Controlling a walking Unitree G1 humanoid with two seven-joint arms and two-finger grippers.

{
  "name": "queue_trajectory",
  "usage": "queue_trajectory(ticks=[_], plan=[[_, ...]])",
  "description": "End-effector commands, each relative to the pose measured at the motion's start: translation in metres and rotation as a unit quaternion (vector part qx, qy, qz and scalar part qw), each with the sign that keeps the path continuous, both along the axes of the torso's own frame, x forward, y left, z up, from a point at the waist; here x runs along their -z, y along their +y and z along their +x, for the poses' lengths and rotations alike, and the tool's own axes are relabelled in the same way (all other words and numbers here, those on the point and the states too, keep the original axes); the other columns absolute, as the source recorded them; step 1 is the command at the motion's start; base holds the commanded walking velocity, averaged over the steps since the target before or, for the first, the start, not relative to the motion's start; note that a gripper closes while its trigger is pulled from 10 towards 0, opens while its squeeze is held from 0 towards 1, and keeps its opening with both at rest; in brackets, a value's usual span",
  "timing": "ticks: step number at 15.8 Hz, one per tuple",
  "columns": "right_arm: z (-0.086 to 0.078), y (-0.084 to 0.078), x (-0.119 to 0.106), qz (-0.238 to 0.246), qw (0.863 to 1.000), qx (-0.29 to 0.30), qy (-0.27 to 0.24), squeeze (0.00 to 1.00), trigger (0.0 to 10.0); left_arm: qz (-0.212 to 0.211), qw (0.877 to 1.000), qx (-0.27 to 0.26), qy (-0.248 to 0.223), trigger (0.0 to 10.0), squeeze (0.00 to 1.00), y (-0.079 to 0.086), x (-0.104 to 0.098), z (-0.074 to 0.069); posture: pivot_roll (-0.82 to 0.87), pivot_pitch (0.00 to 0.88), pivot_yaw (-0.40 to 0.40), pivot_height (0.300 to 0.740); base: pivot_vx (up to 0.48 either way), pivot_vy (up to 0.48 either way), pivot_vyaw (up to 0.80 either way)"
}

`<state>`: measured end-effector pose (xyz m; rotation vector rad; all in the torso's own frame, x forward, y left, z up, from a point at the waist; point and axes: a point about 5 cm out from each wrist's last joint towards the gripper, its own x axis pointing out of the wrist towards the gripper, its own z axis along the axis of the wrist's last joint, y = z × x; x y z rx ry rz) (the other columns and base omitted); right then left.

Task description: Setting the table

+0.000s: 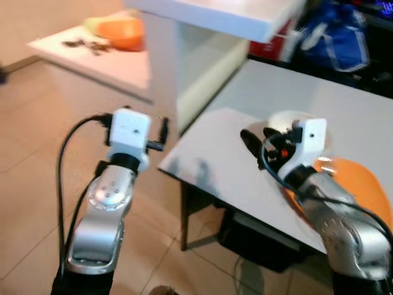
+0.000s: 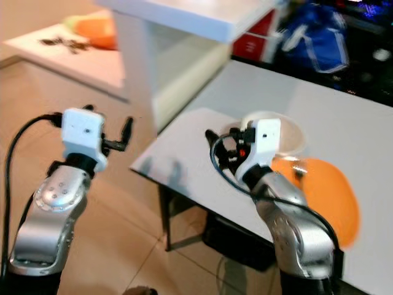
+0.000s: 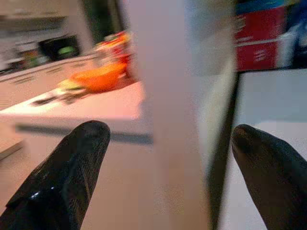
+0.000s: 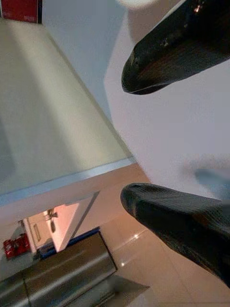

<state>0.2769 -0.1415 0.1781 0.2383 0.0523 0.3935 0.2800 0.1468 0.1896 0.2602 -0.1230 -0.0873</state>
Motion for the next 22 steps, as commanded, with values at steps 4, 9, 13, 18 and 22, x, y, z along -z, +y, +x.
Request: queue_trajectory(ticks=[4,9,13,18,22], plan=[[0.007,0.007,-0.003,0.004,1.000,0.006,-0.021,0.00,10.0,-0.007,1.000,-0.015,0.020,10.0,0.00,-0.004,0.015,0.005,-0.01,0.000,-0.028,0.740,0.000,0.000,0.80],[0.010,0.002,-0.004,0.063,0.998,0.022,-0.008,0.00,10.0,0.009,1.000,-0.021,0.019,10.0,0.00,-0.005,0.015,0.004,0.02,0.000,-0.048,0.740,0.000,0.000,0.80],[0.011,0.011,-0.002,0.032,0.999,-0.013,-0.014,0.00,10.0,-0.010,0.998,-0.017,-0.054,10.0,0.00,-0.007,-0.006,0.004,0.03,0.000,-0.066,0.740,0.000,0.000,0.80],[-0.002,0.022,0.007,-0.018,0.998,-0.058,-0.025,0.00,10.0,-0.017,0.998,-0.002,-0.056,10.0,0.00,-0.001,-0.002,-0.009,0.04,0.000,-0.068,0.740,0.208,0.000,0.80],[-0.004,0.023,0.009,-0.016,0.998,-0.057,-0.025,0.00,10.0,-0.020,0.998,-0.006,-0.055,10.0,0.00,0.004,-0.003,-0.012,0.05,0.000,-0.073,0.740,0.399,0.000,0.80]])
